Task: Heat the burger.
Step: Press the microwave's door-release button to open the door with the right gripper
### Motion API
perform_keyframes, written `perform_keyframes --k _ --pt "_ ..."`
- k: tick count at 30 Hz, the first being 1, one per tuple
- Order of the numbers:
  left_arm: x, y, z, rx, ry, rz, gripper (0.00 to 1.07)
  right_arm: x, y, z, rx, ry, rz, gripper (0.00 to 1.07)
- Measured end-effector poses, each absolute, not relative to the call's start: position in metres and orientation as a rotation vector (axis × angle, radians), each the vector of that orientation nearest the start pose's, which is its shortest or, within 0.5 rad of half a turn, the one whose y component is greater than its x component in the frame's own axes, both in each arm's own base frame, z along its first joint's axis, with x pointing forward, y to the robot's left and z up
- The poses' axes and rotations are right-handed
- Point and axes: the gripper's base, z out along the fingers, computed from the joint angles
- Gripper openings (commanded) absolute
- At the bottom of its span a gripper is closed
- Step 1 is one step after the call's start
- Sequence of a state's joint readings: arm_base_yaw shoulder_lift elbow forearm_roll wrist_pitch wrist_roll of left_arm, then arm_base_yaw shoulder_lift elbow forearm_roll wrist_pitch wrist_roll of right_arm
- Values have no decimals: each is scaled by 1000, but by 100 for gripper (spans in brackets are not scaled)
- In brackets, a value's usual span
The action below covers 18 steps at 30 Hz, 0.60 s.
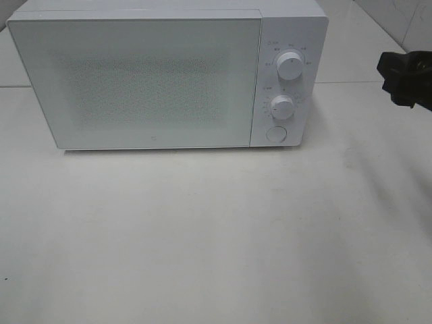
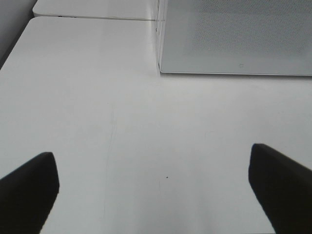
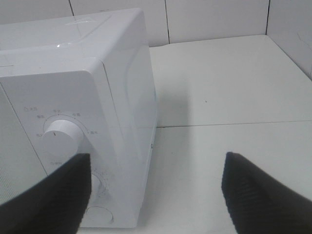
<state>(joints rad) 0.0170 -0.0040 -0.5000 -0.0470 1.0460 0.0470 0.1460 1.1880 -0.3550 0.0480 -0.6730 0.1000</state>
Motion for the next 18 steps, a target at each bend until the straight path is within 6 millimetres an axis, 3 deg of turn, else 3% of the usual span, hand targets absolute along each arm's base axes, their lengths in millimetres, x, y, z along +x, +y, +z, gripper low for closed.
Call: perform_keyframes --k 10,18 --pt "-5 -4 279 32 2024 -16 98 215 46 208 1 1660 121 74" --pt "-5 -4 279 32 2024 -16 98 217 80 180 -81 1690 93 74"
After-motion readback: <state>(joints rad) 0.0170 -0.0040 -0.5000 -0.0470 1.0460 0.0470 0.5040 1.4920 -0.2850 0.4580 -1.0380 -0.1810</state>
